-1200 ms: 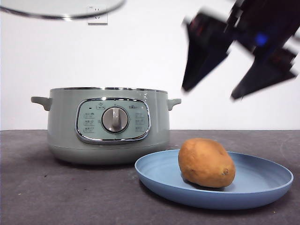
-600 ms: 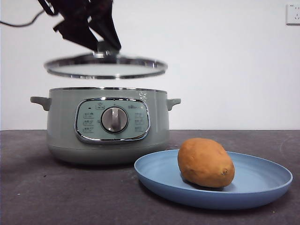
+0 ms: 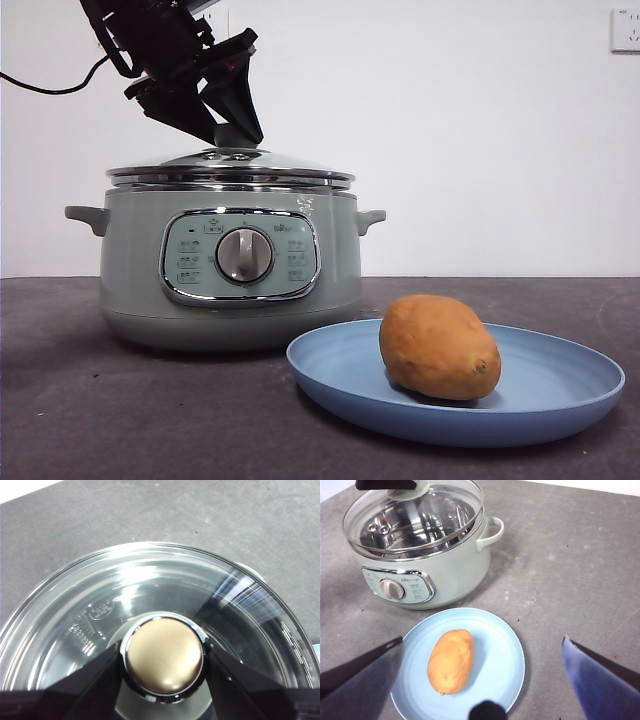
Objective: Take the potato out from the steamer,put the potato on the plate,close the lid
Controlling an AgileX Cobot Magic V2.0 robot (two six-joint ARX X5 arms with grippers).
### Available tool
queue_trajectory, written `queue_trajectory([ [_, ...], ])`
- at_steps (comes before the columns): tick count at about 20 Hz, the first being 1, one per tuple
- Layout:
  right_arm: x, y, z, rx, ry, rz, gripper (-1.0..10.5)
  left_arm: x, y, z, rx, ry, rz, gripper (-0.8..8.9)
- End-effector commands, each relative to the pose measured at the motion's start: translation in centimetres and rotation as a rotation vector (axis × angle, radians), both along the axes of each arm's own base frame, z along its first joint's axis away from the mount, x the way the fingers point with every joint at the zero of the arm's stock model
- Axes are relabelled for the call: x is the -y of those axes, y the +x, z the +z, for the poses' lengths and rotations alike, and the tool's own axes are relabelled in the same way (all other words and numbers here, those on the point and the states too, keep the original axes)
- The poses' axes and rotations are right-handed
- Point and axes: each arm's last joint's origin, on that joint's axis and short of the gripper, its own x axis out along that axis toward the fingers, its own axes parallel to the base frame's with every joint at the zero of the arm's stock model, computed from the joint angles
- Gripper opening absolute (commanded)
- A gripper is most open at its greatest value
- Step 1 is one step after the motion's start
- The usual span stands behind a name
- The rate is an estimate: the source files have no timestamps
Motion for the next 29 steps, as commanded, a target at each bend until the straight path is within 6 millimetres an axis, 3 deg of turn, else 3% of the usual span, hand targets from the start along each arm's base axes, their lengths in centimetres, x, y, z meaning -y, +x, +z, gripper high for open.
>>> queue_trajectory([
  [1, 0.1, -0.1, 0.3, 0.008, 0.014, -0.005, 5.7, 0.1, 0.0, 0.9, 0.053, -0.019, -0.015, -0.09],
  [14, 0.1, -0.1, 0.4, 0.01, 0.016, -0.005, 5.7, 0.4, 0.6, -1.7, -0.066, 0.03, -0.016, -0.01],
  [15, 0.1, -0.1, 0.4, 0.01, 0.016, -0.004, 5.7, 0.3, 0.5, -1.8, -0.084, 0.032, -0.017, 0.25],
  [16, 0.1, -0.1, 0.4, 0.01, 0.016, -0.004, 5.7, 0.3, 0.4, -1.9, -0.101, 0.036, -0.014, 1.4],
  [18, 0.1, -0.1, 0.4, 0.009, 0.017, -0.001, 5.7, 0.3, 0.3, -2.0, -0.114, 0.042, -0.013, 5.12],
  [19, 0.1, -0.1, 0.4, 0.009, 0.017, -0.001, 5.7, 0.3, 0.3, -1.9, -0.112, 0.041, -0.013, 5.88],
  [24, 0.1, -0.1, 0.4, 0.008, 0.017, 0.0, 5.7, -0.2, -0.8, 0.2, -0.057, 0.018, -0.011, 5.93],
  [29, 0.1, -0.1, 0.4, 0.005, 0.017, 0.002, 5.7, -1.7, -4.5, 4.1, -0.013, -0.003, -0.015, 5.92],
])
